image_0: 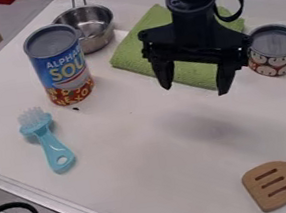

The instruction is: Move the green cloth at the bottom of the table

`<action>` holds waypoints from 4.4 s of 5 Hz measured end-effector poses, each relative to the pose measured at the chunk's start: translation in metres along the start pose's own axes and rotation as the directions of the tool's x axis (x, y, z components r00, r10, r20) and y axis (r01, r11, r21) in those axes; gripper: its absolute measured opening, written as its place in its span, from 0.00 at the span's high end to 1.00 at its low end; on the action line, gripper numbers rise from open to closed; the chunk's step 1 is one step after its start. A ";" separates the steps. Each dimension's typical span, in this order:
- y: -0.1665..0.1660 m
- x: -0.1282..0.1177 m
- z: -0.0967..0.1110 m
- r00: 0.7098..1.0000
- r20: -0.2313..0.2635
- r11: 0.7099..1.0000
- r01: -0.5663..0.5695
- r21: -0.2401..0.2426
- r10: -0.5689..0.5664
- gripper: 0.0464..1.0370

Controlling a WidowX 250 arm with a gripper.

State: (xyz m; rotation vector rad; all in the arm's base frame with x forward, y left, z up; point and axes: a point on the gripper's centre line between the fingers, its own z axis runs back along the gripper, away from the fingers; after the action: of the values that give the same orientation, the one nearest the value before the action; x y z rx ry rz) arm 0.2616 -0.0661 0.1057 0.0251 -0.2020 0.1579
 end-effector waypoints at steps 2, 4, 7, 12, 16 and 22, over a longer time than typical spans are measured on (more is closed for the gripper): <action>0.020 0.015 -0.009 0.992 0.018 0.992 0.122 0.034 -0.123 0.04; 0.049 0.077 -0.020 0.992 0.063 0.993 0.104 0.057 -0.108 0.04; 0.054 0.127 -0.053 0.985 0.101 0.989 0.132 0.064 -0.138 0.12; 0.053 0.111 -0.080 0.991 0.049 0.992 0.118 0.052 -0.121 0.99; 0.053 0.025 -0.063 0.992 -0.116 0.998 0.052 0.042 -0.047 0.99; 0.020 -0.068 -0.041 0.985 -0.133 0.993 0.114 0.017 -0.111 0.99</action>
State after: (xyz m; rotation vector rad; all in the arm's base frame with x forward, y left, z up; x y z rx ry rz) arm 0.2004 -0.0553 0.0525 0.0503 -0.0660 0.0487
